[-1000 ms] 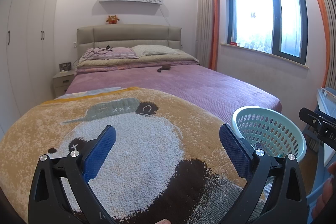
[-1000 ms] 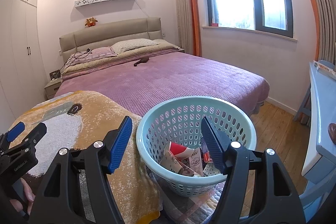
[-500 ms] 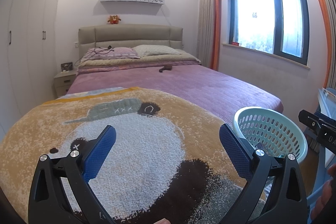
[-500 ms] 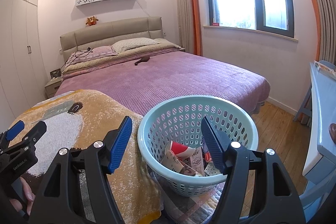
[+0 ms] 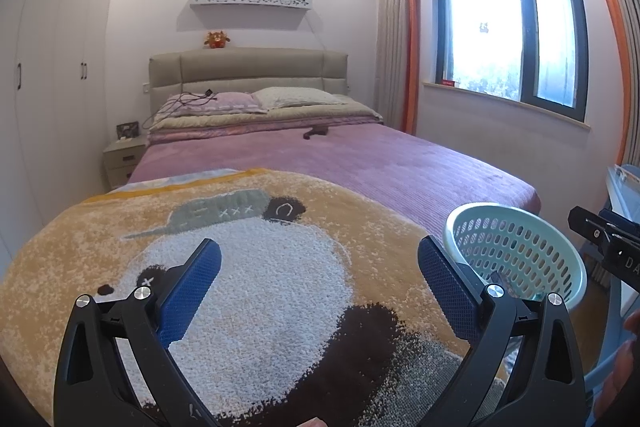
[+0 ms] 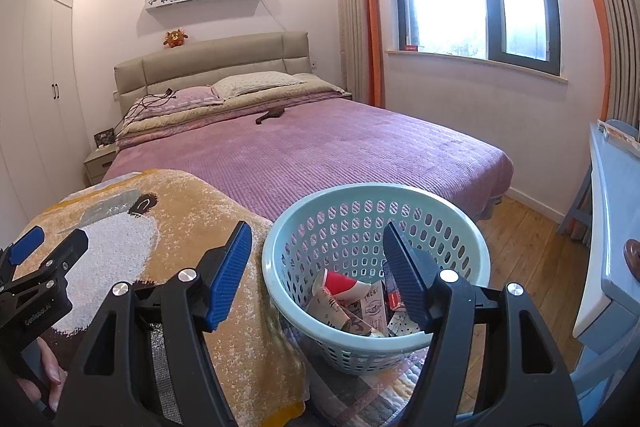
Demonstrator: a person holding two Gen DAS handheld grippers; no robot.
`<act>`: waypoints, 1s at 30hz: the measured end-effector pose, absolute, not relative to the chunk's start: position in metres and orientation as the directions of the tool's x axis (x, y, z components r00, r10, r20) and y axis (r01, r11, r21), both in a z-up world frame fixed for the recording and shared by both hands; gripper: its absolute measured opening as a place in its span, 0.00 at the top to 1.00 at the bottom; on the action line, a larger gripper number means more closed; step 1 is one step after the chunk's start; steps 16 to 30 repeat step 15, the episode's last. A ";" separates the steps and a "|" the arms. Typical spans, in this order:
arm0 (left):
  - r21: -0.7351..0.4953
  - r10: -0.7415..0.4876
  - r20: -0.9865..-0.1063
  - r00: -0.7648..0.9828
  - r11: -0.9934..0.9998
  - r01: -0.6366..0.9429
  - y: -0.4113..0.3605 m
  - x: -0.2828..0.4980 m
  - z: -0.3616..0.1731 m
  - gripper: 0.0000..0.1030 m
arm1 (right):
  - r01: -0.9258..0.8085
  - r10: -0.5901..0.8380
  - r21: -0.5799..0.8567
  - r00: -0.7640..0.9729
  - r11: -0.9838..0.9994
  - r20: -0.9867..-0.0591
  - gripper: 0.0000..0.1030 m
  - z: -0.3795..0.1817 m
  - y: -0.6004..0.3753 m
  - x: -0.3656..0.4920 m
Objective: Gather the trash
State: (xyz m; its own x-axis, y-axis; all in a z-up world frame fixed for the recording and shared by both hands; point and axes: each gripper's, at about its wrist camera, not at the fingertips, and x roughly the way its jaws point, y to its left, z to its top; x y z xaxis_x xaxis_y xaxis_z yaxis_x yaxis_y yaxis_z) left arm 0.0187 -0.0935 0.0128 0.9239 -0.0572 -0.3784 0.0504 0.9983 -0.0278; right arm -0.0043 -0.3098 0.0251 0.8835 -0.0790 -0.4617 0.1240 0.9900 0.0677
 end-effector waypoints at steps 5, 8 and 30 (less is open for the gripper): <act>-0.018 -0.033 -0.389 0.921 0.999 0.029 -0.092 0.018 0.016 0.07 | 0.123 -0.083 0.057 0.886 0.991 -0.456 0.37 0.028 -0.306 -0.008; -0.023 -0.040 -0.412 0.910 0.999 0.034 -0.087 0.015 0.017 0.07 | 0.118 -0.082 0.053 0.888 0.992 -0.453 0.37 0.030 -0.303 -0.009; -0.028 -0.005 -0.429 0.903 1.000 -0.008 -0.066 0.005 0.027 0.07 | 0.068 -0.031 0.065 0.890 0.996 -0.456 0.33 0.034 -0.285 -0.009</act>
